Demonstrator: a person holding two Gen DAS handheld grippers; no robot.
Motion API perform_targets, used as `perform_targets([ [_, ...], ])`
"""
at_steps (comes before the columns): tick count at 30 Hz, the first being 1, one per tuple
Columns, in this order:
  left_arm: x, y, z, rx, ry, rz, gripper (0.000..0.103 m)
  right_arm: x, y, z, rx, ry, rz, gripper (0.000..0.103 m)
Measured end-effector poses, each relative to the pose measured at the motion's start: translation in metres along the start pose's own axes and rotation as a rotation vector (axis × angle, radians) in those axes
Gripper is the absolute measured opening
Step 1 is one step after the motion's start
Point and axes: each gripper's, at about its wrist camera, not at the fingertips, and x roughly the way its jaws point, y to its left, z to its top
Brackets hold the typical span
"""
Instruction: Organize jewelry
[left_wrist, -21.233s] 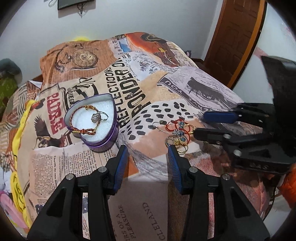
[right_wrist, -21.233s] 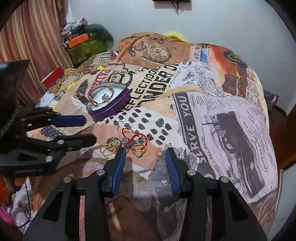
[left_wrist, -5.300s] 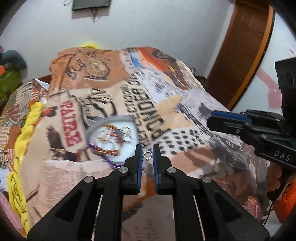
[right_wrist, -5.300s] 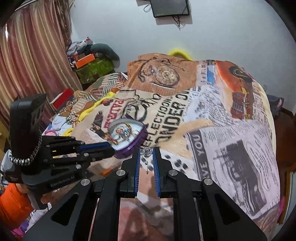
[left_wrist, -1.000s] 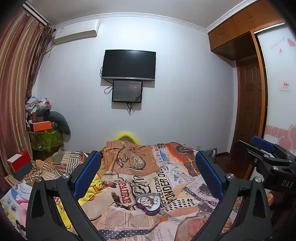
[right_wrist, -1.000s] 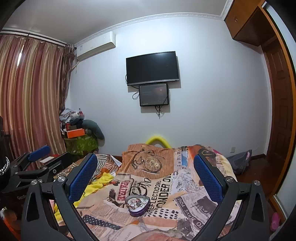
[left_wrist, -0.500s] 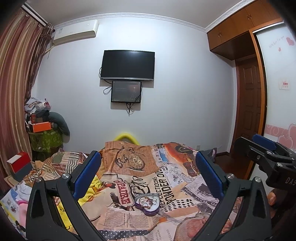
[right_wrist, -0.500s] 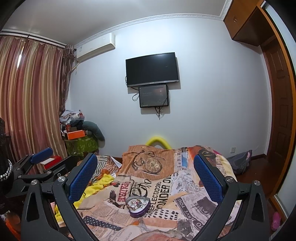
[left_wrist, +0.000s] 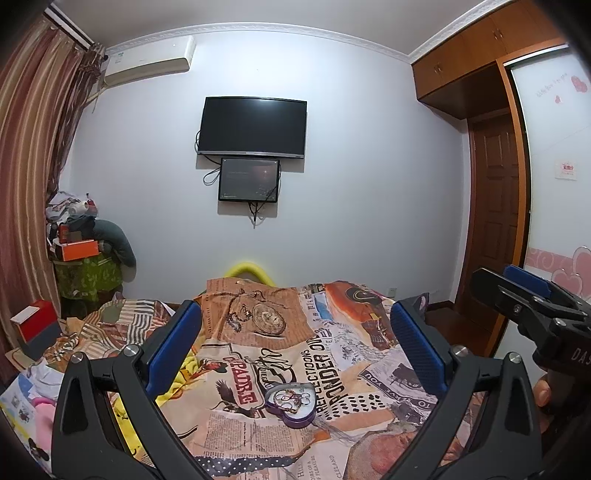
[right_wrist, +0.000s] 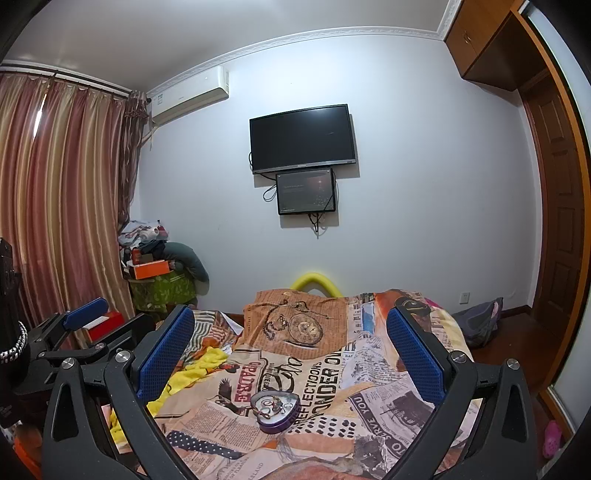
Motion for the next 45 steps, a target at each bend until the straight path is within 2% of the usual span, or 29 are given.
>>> perform_targets([
  [45, 0.0014, 0.0033, -0.0010, -0.027, 0.019, -0.037, 0.102, -0.0003, -0.0006, 0.0030, -0.009, -0.003, -0.024, 0.103],
])
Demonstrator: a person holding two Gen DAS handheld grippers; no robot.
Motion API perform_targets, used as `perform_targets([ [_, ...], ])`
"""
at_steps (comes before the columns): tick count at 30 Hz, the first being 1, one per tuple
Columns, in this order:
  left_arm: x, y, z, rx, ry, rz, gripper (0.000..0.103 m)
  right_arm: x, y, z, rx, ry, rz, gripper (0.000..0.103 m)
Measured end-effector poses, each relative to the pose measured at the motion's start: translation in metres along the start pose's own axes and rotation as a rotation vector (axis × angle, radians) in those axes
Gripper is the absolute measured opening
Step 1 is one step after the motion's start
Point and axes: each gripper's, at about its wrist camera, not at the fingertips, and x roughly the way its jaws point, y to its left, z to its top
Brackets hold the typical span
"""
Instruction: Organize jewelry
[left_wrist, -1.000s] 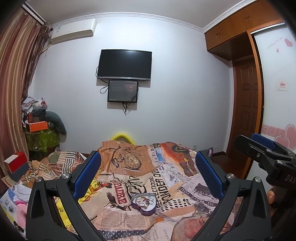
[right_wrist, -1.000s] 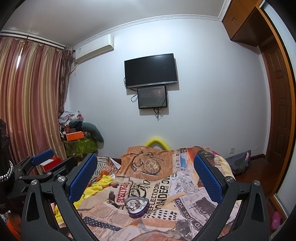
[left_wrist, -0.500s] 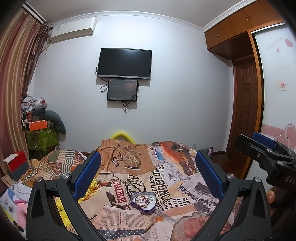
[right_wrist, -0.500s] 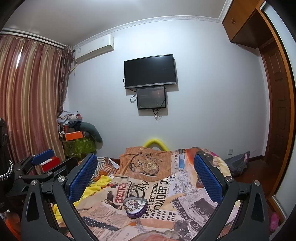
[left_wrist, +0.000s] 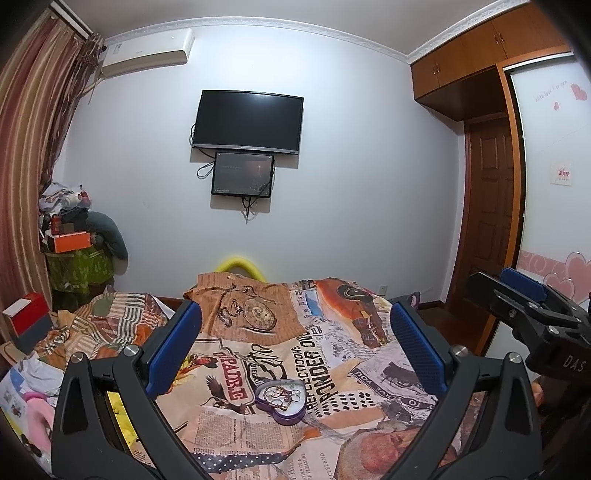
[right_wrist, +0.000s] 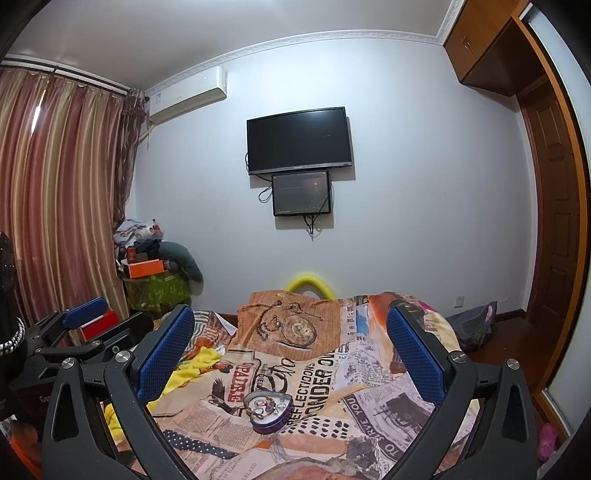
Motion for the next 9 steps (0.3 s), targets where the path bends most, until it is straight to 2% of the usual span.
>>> perform_targets([
  [9, 0.0003, 0.0017, -0.0002, 0.004, 0.002, 0.010, 0.102, 0.0018, -0.0025, -0.0039, 0.004, 0.007, 0.000, 0.103],
])
